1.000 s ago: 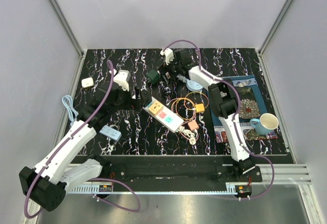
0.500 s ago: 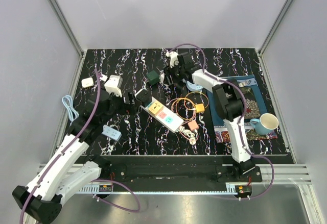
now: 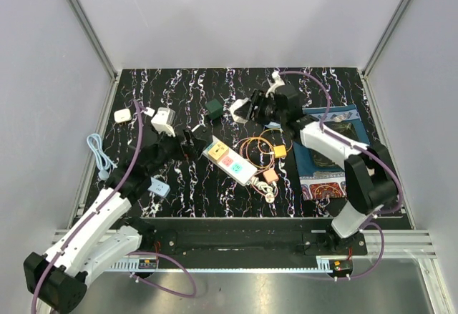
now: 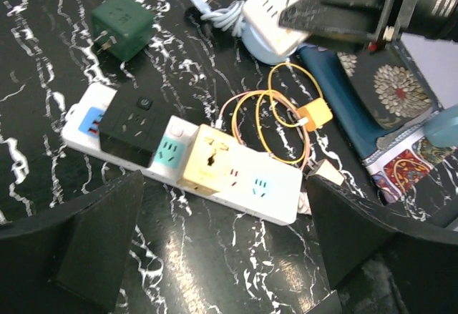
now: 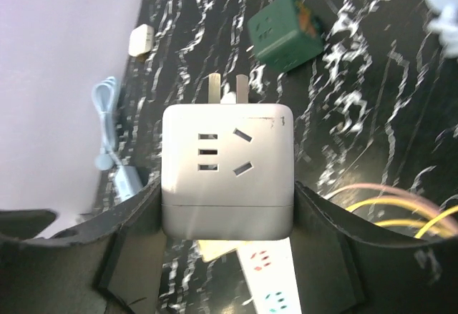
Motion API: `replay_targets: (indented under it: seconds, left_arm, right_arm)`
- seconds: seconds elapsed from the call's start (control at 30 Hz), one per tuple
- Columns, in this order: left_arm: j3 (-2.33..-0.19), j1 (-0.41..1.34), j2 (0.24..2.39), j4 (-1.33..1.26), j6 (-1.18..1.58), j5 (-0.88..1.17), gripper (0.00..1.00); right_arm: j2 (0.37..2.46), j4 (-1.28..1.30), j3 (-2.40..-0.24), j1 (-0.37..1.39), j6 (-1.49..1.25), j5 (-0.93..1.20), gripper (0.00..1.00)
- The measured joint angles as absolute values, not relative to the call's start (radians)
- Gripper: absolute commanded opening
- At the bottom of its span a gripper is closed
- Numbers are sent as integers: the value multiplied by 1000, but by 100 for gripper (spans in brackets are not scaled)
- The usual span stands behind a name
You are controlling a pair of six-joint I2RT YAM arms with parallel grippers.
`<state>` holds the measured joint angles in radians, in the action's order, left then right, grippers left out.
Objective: Insert the plug
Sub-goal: Pick up the plug from the center of the board.
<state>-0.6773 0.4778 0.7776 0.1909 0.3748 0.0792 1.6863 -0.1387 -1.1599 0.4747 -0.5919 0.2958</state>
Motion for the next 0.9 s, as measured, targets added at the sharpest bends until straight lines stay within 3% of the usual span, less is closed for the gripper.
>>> replay_targets:
  seconds: [0.37, 0.9]
  left_arm:
    - [-638, 594, 897, -79, 397, 108, 99]
    - [-659, 745, 1181, -344, 416, 51, 99]
  right_arm:
    - [1439, -292, -844, 544, -912, 266, 21]
    - [1277, -377, -736, 562, -1074, 227, 22]
